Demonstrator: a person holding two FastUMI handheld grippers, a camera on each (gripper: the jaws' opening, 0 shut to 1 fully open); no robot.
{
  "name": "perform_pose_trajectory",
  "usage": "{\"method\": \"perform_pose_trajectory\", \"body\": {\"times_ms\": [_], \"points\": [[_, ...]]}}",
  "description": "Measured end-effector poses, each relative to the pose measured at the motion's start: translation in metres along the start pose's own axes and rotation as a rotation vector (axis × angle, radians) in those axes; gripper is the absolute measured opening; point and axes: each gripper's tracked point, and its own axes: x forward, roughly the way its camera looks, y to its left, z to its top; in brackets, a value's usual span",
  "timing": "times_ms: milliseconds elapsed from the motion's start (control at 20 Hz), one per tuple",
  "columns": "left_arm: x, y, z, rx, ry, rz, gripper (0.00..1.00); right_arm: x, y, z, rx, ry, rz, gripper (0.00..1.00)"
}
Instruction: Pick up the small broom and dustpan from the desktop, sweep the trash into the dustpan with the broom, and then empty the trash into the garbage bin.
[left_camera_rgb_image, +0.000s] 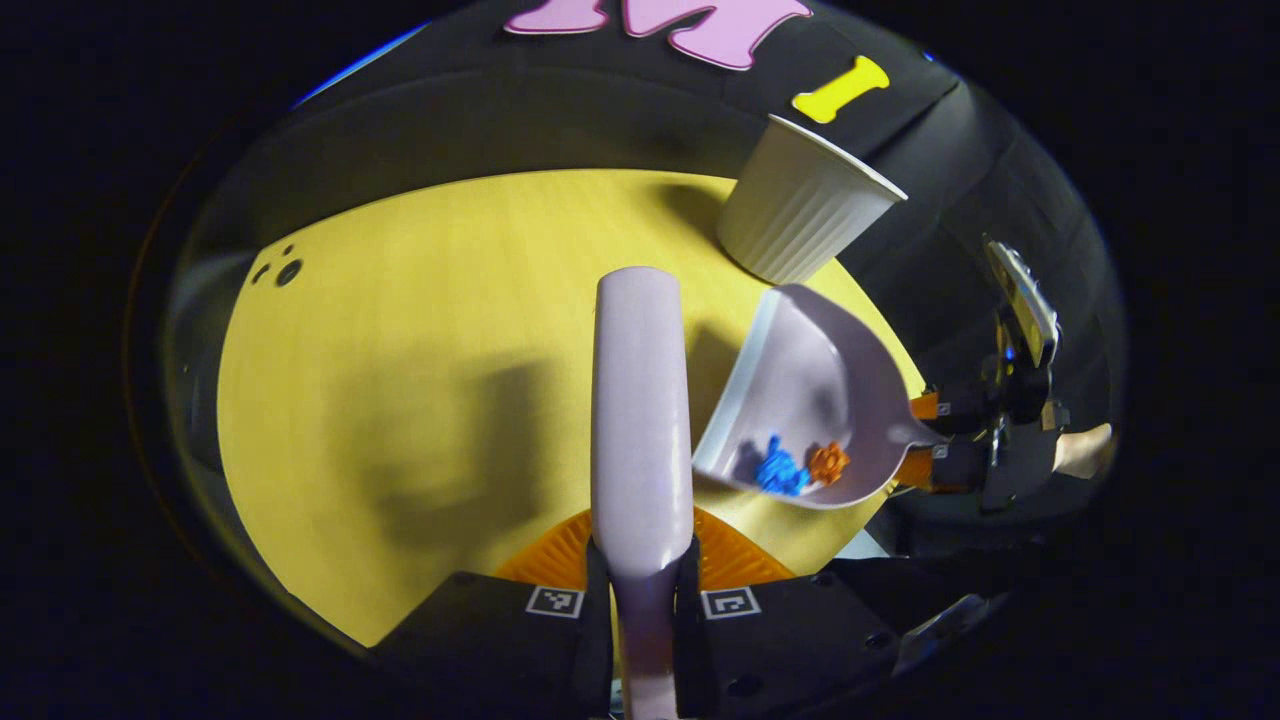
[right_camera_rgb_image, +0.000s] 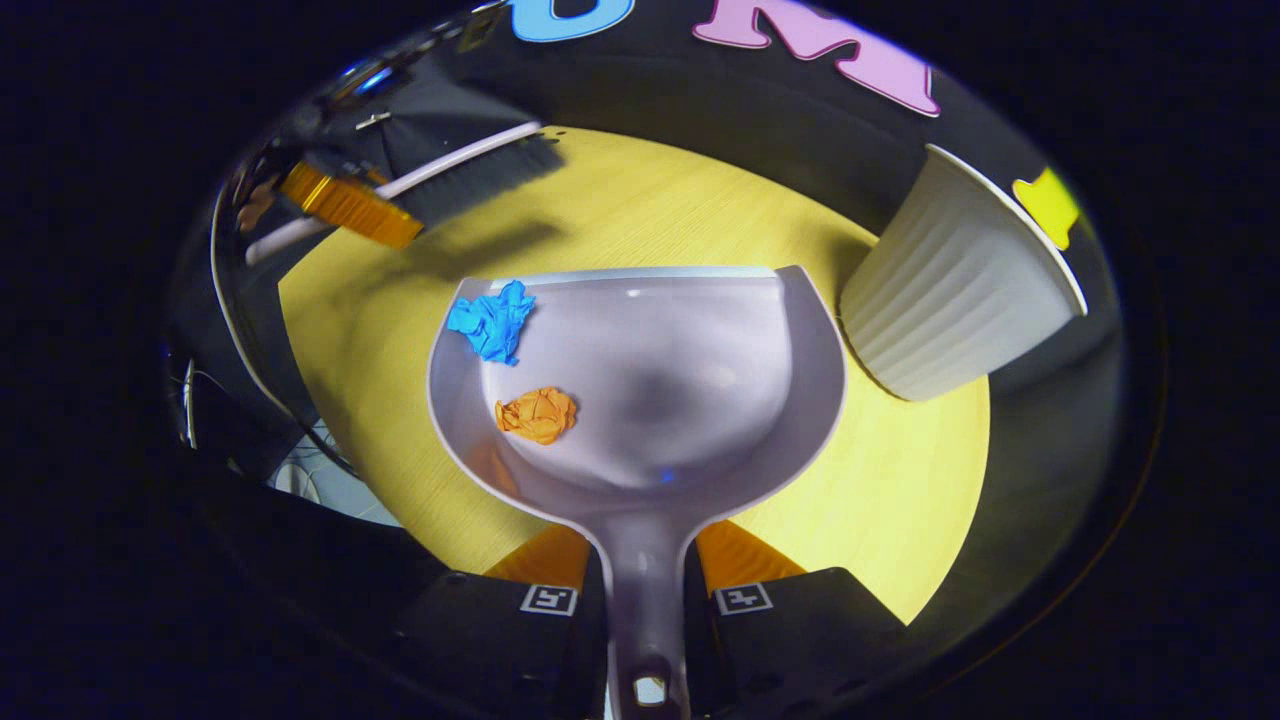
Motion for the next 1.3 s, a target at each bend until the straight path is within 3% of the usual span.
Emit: {"method": "perform_pose_trajectory", "body": {"times_ms": [100,200,450,700,1000,1150,1200,1300], "points": [[-0.007,0.000,-0.021,0.009,-0.016,0.045,0.29,-0.004,-0.003,0.001,0.019,-0.007,0.003,0.39],[-0.009,-0.003,-0.044,-0.002,-0.017,0.067,0.28,-0.002,-0.003,0.003,0.060,-0.025,-0.005,0.35],[-0.024,-0.016,-0.109,-0.083,-0.025,0.041,0.28,-0.020,-0.004,0.007,0.136,-0.085,-0.036,0.35],[-0.036,-0.023,-0.148,-0.081,-0.031,0.034,0.28,-0.029,-0.008,0.010,0.176,-0.133,-0.053,0.35],[-0.048,-0.014,-0.162,-0.157,-0.032,0.080,0.28,-0.027,-0.026,0.034,0.236,-0.221,-0.094,0.35],[-0.051,-0.011,-0.151,-0.207,-0.048,0.103,0.27,-0.028,-0.038,0.038,0.269,-0.240,-0.125,0.35],[-0.051,-0.010,-0.146,-0.221,-0.052,0.107,0.28,-0.027,-0.045,0.038,0.276,-0.239,-0.139,0.30],[-0.049,-0.007,-0.132,-0.233,-0.067,0.125,0.29,-0.025,-0.059,0.034,0.292,-0.232,-0.172,0.35]]}}
